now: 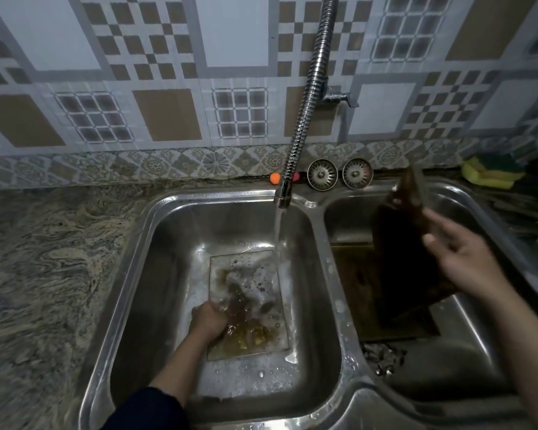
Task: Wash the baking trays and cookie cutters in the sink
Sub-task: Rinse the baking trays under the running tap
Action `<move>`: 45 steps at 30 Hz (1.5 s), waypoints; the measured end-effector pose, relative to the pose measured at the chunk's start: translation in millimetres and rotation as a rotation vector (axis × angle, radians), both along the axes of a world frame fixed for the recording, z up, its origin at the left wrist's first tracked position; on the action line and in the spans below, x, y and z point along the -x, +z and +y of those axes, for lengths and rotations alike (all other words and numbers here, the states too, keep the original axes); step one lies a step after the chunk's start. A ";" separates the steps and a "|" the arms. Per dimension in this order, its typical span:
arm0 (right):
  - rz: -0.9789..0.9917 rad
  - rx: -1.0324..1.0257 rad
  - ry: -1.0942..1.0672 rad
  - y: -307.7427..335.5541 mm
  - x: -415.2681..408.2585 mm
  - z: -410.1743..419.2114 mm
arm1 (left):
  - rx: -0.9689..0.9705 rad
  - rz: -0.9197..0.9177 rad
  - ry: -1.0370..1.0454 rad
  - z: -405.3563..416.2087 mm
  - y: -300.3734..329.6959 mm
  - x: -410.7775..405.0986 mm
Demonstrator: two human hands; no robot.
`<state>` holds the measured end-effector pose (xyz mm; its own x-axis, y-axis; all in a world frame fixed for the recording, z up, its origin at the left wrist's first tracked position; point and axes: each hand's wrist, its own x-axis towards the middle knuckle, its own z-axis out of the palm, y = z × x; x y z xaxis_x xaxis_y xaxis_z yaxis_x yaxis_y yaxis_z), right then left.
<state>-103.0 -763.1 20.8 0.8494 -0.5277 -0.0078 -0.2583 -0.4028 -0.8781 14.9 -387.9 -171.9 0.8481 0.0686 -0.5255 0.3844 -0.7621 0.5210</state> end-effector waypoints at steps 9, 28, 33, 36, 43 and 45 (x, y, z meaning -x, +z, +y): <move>0.517 0.563 0.302 -86.0 -11.2 21.7 | -0.091 -0.151 0.000 12.4 -20.0 6.1; 0.059 0.296 0.397 -61.8 -18.1 121.9 | 0.102 -0.329 -0.086 1.0 36.8 -1.2; 0.244 0.427 0.756 -56.6 -15.6 177.7 | 0.351 -0.286 0.167 -8.7 50.9 11.1; 0.491 0.580 0.887 -50.8 -22.6 186.2 | 0.506 -0.288 0.244 -17.0 58.2 23.6; 0.663 0.907 0.926 -31.8 -29.7 188.2 | 0.720 -0.293 0.368 -32.6 60.0 37.6; 0.687 0.940 0.935 -27.9 -28.5 186.9 | 0.755 -0.279 0.378 -35.5 63.2 41.7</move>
<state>-74.5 -576.2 -7.1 0.8459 0.1524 -0.5112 0.1612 -0.9865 -0.0275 -26.7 -423.4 -108.7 0.9426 0.0889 -0.3219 0.3252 -0.0252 0.9453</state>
